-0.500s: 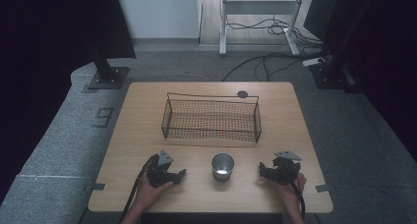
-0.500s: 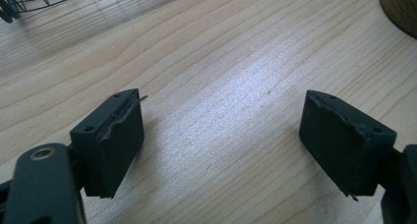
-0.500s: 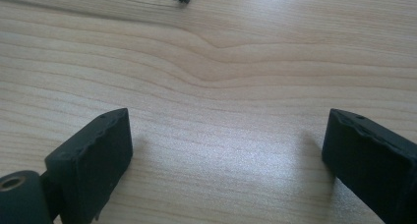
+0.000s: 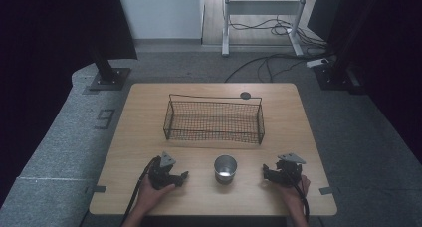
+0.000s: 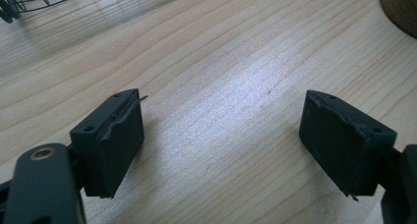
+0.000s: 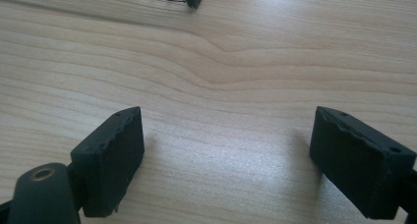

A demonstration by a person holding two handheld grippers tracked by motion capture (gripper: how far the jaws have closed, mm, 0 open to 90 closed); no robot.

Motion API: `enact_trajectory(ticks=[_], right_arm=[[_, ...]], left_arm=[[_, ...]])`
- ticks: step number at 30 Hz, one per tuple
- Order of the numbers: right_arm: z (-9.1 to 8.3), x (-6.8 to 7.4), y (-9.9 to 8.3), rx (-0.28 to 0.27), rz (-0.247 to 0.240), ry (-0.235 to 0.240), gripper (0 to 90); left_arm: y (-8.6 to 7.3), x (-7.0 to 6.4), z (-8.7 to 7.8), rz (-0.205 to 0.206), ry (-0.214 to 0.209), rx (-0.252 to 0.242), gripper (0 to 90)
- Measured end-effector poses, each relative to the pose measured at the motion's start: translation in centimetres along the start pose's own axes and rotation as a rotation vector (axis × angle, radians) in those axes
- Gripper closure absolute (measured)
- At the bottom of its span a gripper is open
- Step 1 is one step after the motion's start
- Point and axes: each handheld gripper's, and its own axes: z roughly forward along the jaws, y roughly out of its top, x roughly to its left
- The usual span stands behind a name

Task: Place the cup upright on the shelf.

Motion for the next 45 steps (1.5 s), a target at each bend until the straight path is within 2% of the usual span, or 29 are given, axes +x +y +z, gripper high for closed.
enact_trajectory(ticks=[7,11,18,21,24,28,31,34,40,45], right_arm=[[-0.7,0.0,0.0,-0.026,-0.002,0.034,14.2],[-1.3,0.1,0.1,-0.06,0.006,0.07,15.0],[-3.2,0.8,0.9,-0.141,-0.024,0.155,15.6],[-3.4,1.0,1.0,-0.15,-0.03,0.176,15.6],[-3.8,1.7,1.0,-0.158,-0.046,0.227,15.5],[-4.3,2.5,1.4,-0.181,-0.057,0.266,15.6],[-4.7,3.4,1.5,-0.186,-0.085,0.302,15.5],[-5.2,4.4,1.8,-0.195,-0.121,0.316,15.3],[-5.9,5.6,2.2,-0.221,-0.137,0.356,15.3],[-6.1,6.6,2.2,-0.223,-0.166,0.363,15.1]], left_arm=[[0.0,0.0,0.0,0.0,0.001,0.0,17.0],[0.0,0.0,0.0,0.0,0.001,0.0,17.0],[0.1,-0.1,0.1,-0.007,0.008,0.0,16.5],[0.1,-0.1,0.1,-0.008,0.008,0.0,16.5],[0.1,-0.1,0.1,-0.011,0.011,0.0,16.9],[0.1,-0.1,0.1,-0.011,0.011,0.0,16.9],[0.1,-0.1,0.1,-0.011,0.01,0.0,16.9],[0.1,-0.1,0.1,-0.011,0.011,0.0,16.9],[0.1,-0.1,0.1,-0.011,0.01,0.0,16.9],[0.1,-0.1,0.1,-0.011,0.01,0.0,16.9]])
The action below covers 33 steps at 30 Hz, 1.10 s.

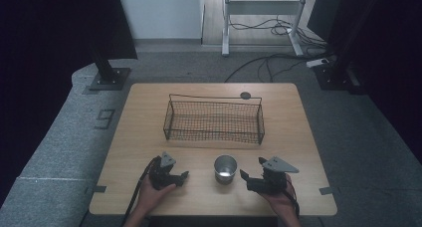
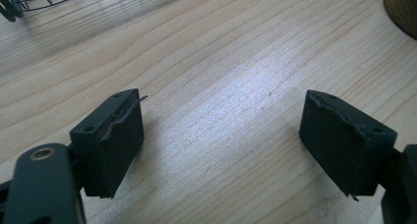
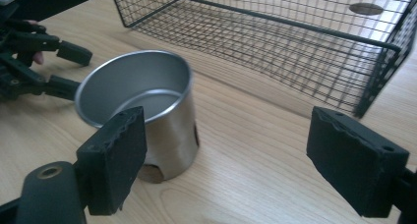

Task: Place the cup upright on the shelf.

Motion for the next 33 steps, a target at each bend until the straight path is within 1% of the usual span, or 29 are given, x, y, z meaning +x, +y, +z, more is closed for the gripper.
enact_trajectory(ticks=[3,9,13,17,19,21,24,28,33], right_arm=[[0.2,0.6,0.2,0.005,-0.008,0.007,14.7],[0.0,1.9,0.9,-0.018,-0.019,0.034,13.7],[0.1,2.7,1.3,-0.027,-0.023,0.068,12.9],[0.7,3.5,1.6,-0.027,-0.032,0.106,12.7],[1.0,3.7,1.7,-0.025,-0.04,0.104,12.7],[1.4,3.8,1.7,-0.029,-0.038,0.093,12.7],[1.9,3.9,1.7,-0.02,-0.031,0.102,12.7],[2.6,4.3,1.7,-0.005,-0.04,0.113,12.5],[3.5,4.7,1.6,0.002,-0.045,0.097,11.9]], left_arm=[[0.1,0.0,0.1,0.0,-0.001,0.0,16.5],[0.2,0.1,0.2,0.002,-0.001,0.001,16.4],[0.2,0.0,0.2,0.001,0.0,0.0,16.5],[0.2,0.0,0.2,0.0,0.0,0.0,16.9],[0.2,0.0,0.2,0.0,0.0,0.0,16.9],[0.2,0.0,0.2,0.0,0.0,0.0,16.9],[0.2,0.0,0.2,0.0,0.0,0.0,16.9],[0.2,0.0,0.2,0.0,0.0,0.0,16.9],[0.2,0.0,0.2,0.001,0.0,0.0,16.9]])
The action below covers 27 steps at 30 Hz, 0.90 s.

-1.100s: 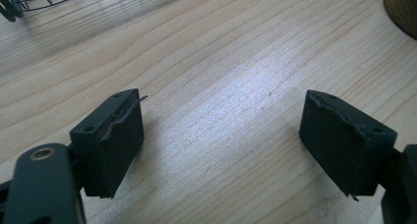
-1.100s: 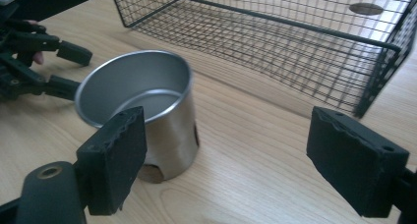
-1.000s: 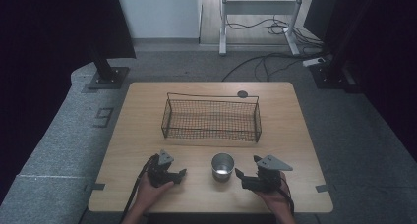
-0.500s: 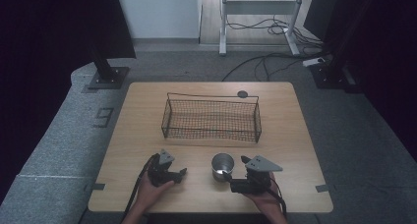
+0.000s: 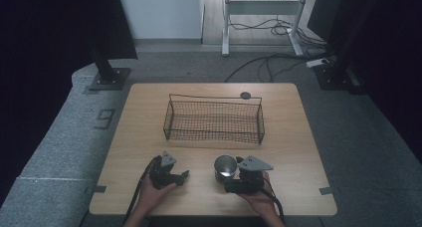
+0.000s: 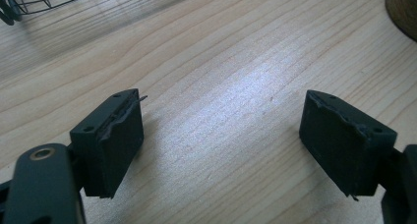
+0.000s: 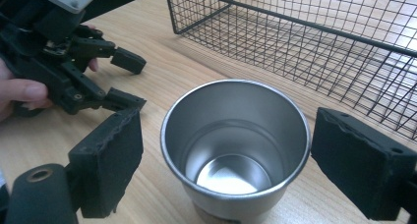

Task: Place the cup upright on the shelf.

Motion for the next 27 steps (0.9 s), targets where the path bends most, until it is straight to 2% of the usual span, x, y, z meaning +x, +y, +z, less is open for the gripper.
enact_trajectory(ticks=[8,18,22,27], right_arm=[[1.0,-0.2,0.0,-0.002,0.003,-0.018,10.0],[3.1,0.4,-0.7,0.046,-0.029,-0.029,4.9],[3.6,0.2,-0.9,0.058,-0.023,-0.027,6.8],[4.2,0.0,-1.6,0.068,-0.028,-0.036,13.2]], left_arm=[[0.0,0.0,0.0,0.0,0.0,0.0,16.9],[0.0,0.0,0.0,-0.002,0.0,-0.002,16.9],[0.0,0.0,0.0,0.0,0.0,0.0,16.9],[0.0,0.0,0.0,0.0,0.0,0.0,16.9]])
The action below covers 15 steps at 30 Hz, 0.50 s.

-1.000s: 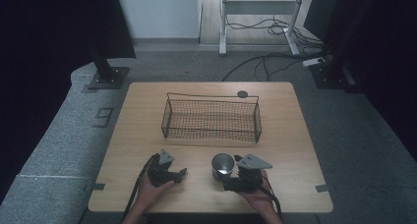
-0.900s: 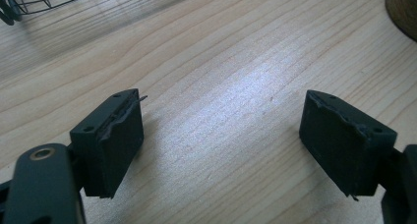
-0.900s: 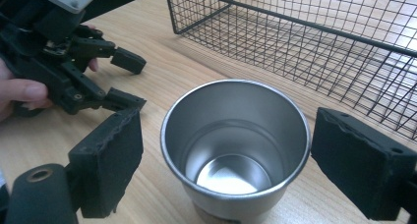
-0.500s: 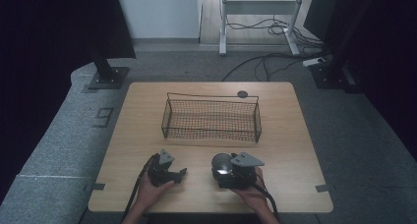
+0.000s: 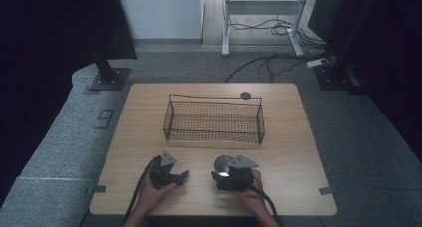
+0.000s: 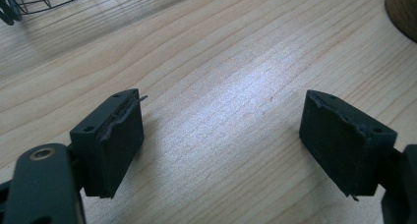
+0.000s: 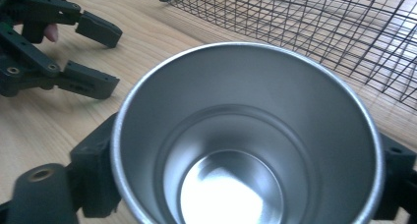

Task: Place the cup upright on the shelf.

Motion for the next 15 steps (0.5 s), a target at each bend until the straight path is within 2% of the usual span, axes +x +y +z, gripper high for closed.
enact_trajectory(ticks=[10,15], right_arm=[[-0.11,-0.11,-0.11,-0.008,-0.019,-0.01,18.0],[-0.14,-0.28,-0.09,-0.01,-0.014,0.0,18.2]], left_arm=[[0.0,0.0,0.0,0.0,0.0,0.0,16.9],[0.0,0.0,0.0,0.0,0.0,0.0,16.9]])
